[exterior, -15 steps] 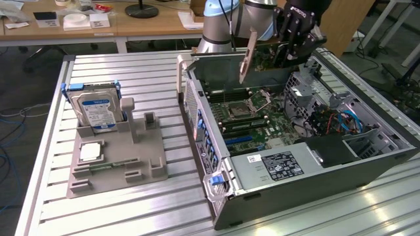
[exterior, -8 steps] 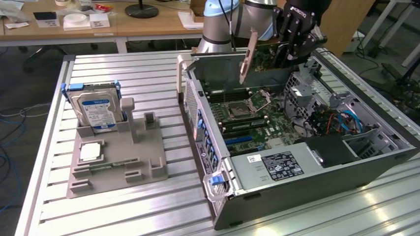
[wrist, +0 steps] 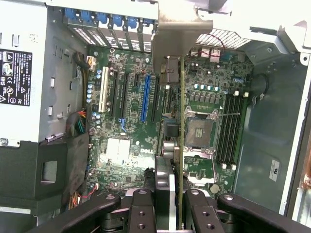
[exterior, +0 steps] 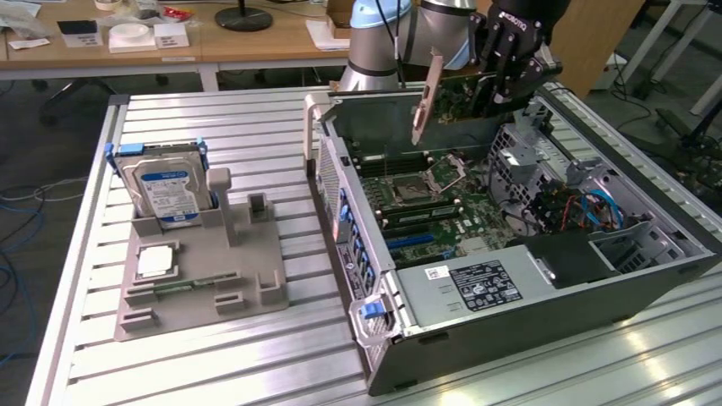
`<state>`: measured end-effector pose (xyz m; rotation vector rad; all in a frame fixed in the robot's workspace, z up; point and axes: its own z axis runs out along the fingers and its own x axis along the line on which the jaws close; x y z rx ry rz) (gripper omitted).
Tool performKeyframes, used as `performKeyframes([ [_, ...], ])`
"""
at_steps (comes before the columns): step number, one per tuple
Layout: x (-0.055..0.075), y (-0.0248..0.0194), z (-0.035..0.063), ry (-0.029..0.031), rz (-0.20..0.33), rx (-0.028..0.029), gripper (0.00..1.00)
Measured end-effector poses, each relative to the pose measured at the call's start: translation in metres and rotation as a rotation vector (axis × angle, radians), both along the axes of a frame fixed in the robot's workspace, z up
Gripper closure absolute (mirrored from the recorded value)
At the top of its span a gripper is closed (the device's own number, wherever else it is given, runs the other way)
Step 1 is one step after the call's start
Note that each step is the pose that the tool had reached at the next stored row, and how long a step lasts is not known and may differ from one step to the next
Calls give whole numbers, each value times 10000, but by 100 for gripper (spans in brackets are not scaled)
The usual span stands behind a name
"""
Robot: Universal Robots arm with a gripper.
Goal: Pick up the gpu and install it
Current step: 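Insert the gpu into the slot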
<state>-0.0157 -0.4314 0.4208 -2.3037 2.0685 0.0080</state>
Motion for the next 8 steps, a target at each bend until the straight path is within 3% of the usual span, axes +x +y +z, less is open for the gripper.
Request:
performKeyframes([
  [8,-2,-1,-3,0,-5,-12,72],
])
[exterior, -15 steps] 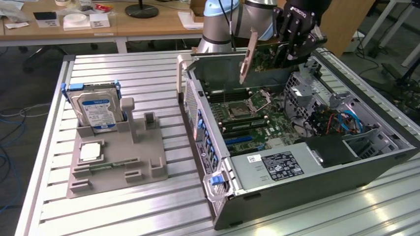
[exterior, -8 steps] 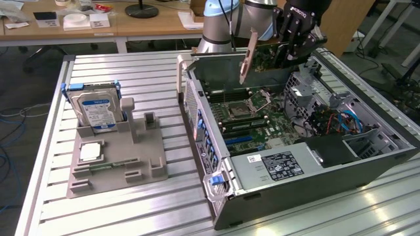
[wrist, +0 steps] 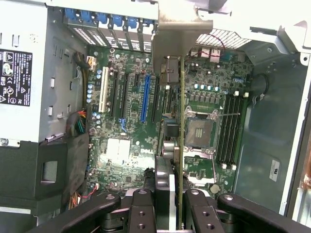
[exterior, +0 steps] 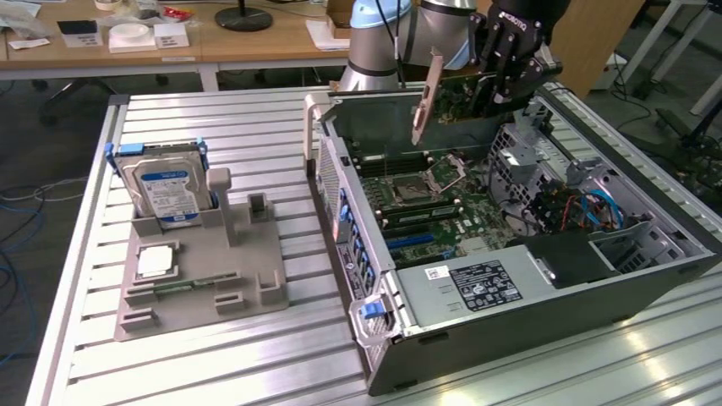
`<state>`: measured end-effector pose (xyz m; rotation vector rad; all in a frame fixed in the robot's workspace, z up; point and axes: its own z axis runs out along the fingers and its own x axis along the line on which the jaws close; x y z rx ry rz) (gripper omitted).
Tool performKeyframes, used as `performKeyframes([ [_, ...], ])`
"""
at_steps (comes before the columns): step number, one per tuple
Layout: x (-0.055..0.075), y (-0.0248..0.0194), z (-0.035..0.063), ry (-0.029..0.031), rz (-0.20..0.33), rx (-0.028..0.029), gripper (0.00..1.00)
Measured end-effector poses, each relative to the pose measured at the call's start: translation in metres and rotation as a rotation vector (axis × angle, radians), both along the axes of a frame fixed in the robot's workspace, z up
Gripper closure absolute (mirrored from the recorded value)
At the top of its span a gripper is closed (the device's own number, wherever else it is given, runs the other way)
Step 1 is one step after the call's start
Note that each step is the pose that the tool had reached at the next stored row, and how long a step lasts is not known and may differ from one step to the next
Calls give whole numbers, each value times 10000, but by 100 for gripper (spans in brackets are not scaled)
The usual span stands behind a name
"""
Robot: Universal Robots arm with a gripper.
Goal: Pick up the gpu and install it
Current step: 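Insert the gpu into the slot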
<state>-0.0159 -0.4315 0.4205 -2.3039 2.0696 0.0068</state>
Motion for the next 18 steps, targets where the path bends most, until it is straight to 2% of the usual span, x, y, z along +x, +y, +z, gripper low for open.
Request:
performKeyframes([
  [7,-4,2,-80,2,-995,-17,72],
  [12,-5,3,-135,46,-1029,-22,72],
  [18,-22,28,-245,47,-1182,-34,72],
])
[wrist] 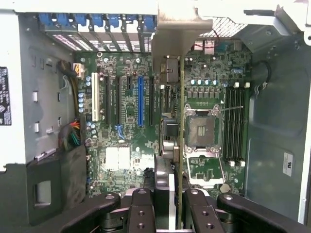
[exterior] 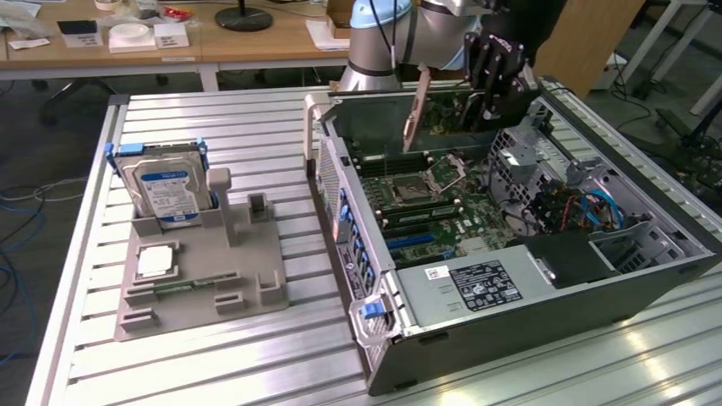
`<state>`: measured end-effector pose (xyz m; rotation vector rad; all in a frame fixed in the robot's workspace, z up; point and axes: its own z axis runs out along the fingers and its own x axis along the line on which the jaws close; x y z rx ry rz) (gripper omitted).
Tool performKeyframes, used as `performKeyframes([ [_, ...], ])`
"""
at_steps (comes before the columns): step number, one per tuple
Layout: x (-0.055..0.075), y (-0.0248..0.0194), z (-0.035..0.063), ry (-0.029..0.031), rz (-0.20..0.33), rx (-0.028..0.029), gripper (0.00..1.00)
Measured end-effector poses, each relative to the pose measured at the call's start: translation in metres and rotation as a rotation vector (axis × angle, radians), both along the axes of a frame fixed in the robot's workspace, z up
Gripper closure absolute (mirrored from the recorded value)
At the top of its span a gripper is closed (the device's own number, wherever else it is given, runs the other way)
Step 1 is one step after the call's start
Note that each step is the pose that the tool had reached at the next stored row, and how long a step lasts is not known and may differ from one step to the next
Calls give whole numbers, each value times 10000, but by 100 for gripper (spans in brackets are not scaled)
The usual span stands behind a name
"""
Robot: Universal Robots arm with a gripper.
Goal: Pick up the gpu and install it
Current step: 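Insert the gpu into the slot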
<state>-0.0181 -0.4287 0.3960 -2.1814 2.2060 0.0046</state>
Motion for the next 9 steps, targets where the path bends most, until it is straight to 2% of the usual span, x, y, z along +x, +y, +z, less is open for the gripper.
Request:
performKeyframes([
  [6,-13,1,-109,0,-147,-12,72],
  [9,-76,0,-162,0,-144,-13,72],
])
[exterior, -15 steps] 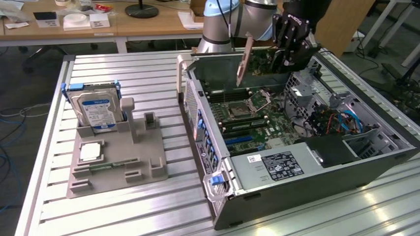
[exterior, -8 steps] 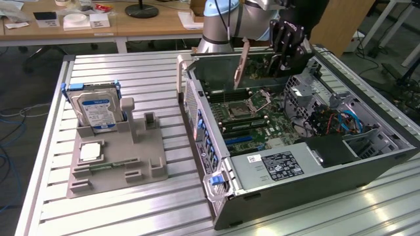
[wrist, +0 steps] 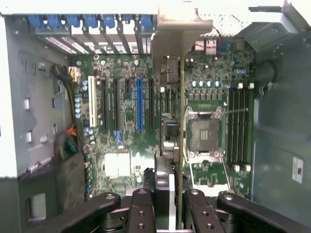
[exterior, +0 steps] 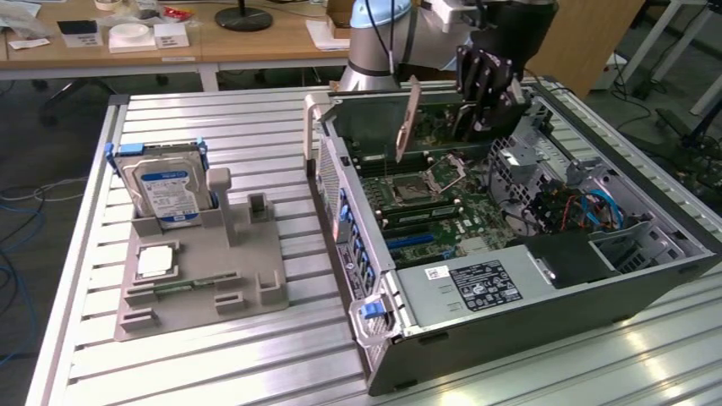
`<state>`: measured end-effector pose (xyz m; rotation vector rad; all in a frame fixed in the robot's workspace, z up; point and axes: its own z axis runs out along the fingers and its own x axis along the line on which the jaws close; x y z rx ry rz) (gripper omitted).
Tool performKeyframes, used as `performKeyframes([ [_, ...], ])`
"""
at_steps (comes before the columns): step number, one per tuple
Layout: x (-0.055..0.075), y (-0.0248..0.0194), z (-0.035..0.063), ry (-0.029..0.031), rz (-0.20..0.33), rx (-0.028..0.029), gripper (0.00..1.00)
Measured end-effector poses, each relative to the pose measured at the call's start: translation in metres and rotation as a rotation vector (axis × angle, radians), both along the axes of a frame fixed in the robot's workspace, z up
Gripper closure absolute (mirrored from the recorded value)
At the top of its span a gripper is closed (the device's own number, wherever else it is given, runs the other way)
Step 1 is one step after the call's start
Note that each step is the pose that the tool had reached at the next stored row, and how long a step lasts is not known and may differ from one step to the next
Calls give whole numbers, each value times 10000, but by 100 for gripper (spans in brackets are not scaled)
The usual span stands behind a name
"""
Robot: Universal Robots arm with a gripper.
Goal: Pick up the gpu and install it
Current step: 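Insert the gpu into the slot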
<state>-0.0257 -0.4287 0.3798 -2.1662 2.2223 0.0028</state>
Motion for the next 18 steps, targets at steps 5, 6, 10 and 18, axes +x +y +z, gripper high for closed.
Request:
performKeyframes([
  [5,-71,-10,-92,0,1,0,72],
  [6,-72,-22,-110,0,0,1,72],
  [10,-72,-108,-181,0,-1,7,72],
  [18,-194,-160,-325,0,0,9,72],
])
